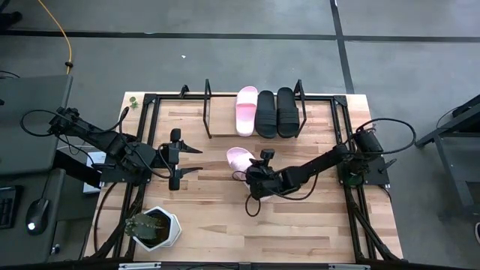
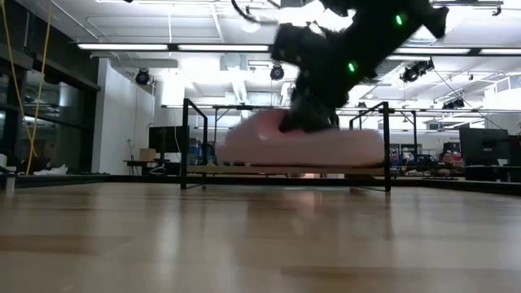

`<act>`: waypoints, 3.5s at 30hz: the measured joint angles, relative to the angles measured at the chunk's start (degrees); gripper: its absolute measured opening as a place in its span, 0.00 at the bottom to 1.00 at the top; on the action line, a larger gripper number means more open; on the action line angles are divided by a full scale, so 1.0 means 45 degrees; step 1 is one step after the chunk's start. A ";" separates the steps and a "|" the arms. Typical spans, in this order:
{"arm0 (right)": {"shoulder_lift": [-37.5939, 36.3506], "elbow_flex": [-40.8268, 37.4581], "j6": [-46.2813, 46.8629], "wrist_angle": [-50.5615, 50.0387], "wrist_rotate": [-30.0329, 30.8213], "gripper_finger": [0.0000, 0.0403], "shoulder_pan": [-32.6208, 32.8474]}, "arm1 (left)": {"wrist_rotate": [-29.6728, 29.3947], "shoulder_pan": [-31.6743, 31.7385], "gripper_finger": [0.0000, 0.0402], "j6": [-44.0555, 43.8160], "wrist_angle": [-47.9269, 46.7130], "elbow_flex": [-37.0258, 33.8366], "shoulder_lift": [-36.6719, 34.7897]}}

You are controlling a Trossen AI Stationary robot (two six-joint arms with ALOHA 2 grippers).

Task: Pick and place slides into the shelf
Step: Put the pink slide on the shelf

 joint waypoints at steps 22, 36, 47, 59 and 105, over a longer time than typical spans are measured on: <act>-0.0005 0.3680 -0.0951 -0.3427 0.0973 0.00 -0.2331 | 0.0000 0.0000 0.56 -0.0009 -0.0012 0.0000 0.0000; -0.0005 0.3906 -0.1264 -0.3196 0.0674 0.00 -0.3853 | 0.0000 0.0000 0.56 -0.0005 -0.0015 0.0000 0.0000; -0.0005 0.3911 -0.2768 -0.1269 0.0176 0.00 -0.4559 | 0.0000 0.0000 0.56 0.0005 -0.0007 0.0000 -0.0005; -0.0005 0.3948 -0.3084 -0.0967 -0.0432 0.00 -0.5252 | 0.0000 0.0002 0.56 0.0000 0.0002 0.0005 -0.0005; -0.0015 0.7150 -0.0898 -0.3561 -0.2927 0.00 -0.5056 | -0.5317 0.0005 0.56 0.6402 0.4170 0.1086 0.6934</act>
